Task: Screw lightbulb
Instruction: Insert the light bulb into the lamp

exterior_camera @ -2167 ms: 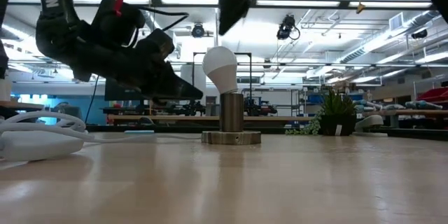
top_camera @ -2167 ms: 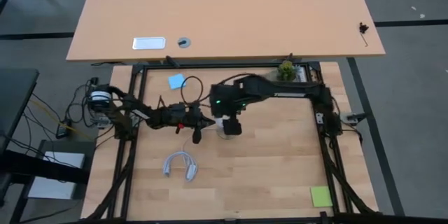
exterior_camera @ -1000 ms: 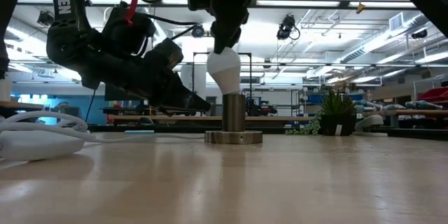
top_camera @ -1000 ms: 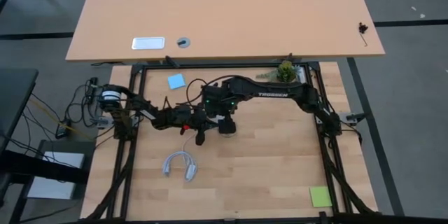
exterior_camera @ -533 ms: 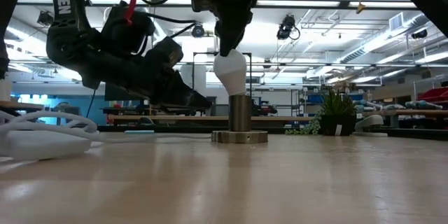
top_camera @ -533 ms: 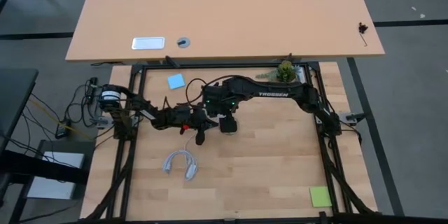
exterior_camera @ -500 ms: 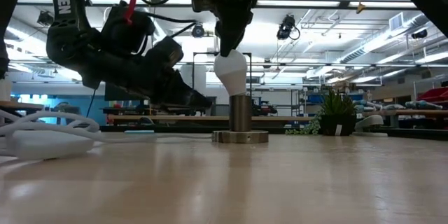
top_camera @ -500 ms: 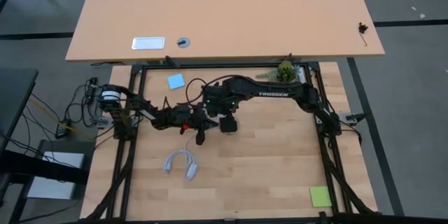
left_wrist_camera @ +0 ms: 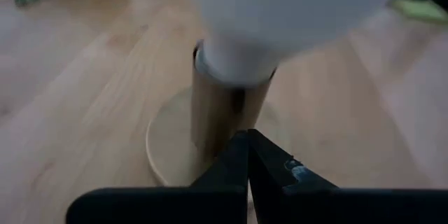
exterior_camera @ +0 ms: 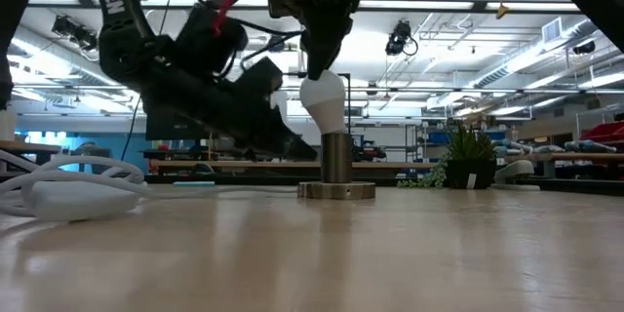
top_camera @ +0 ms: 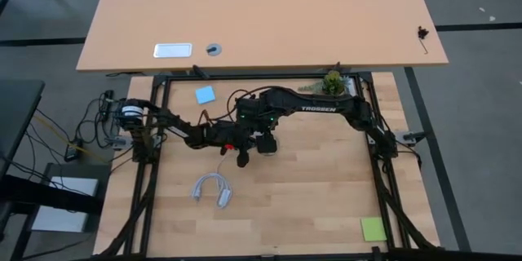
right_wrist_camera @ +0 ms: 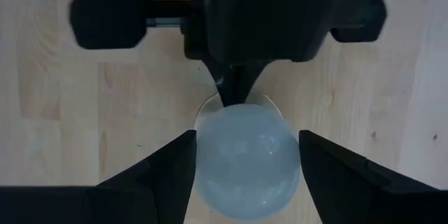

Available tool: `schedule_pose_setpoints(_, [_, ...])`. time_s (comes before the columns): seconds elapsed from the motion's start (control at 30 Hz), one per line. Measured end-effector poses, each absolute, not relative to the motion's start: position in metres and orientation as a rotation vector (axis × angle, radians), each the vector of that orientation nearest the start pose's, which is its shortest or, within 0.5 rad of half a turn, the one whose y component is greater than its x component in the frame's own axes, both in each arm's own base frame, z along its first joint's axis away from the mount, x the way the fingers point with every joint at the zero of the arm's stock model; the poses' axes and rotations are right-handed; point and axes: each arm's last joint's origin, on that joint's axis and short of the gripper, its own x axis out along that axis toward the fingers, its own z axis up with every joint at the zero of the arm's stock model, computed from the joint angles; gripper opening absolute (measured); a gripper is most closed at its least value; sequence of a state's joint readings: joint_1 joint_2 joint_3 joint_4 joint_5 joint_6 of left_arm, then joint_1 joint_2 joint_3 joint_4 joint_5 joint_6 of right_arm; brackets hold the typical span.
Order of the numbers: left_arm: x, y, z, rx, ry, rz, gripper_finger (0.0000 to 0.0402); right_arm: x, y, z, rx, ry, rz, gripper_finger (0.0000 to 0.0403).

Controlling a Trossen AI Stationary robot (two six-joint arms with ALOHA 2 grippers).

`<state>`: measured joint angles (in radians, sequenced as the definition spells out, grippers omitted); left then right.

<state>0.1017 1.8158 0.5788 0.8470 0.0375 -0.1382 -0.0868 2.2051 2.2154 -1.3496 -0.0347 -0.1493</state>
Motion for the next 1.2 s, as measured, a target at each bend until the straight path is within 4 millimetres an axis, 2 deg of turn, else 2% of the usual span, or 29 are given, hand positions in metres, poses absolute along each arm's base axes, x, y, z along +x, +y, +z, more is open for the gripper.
schedule_pose_setpoints(0.13, [0.316,0.031,0.092,-0.192,0.433,0.097,0.0008,0.44,-0.037,0.284,-0.044,1.347,0.056,0.0248])
schedule_pose_setpoints(0.27, [0.32,0.029,0.083,-0.211,0.43,0.093,0.0008,0.439,-0.038,0.285,-0.045,1.364,0.032,0.0248])
schedule_pose_setpoints(0.57, [0.317,0.025,0.082,-0.214,0.436,0.075,0.0008,0.424,-0.043,0.301,-0.045,1.386,-0.012,0.0247])
schedule_pose_setpoints(0.77, [0.317,0.025,0.081,-0.215,0.438,0.069,0.0008,0.42,-0.046,0.301,-0.032,1.42,-0.024,0.0251])
schedule_pose_setpoints(1.2, [0.317,0.025,0.081,-0.217,0.435,0.056,0.0008,0.42,-0.051,0.301,-0.041,1.416,-0.042,0.029])
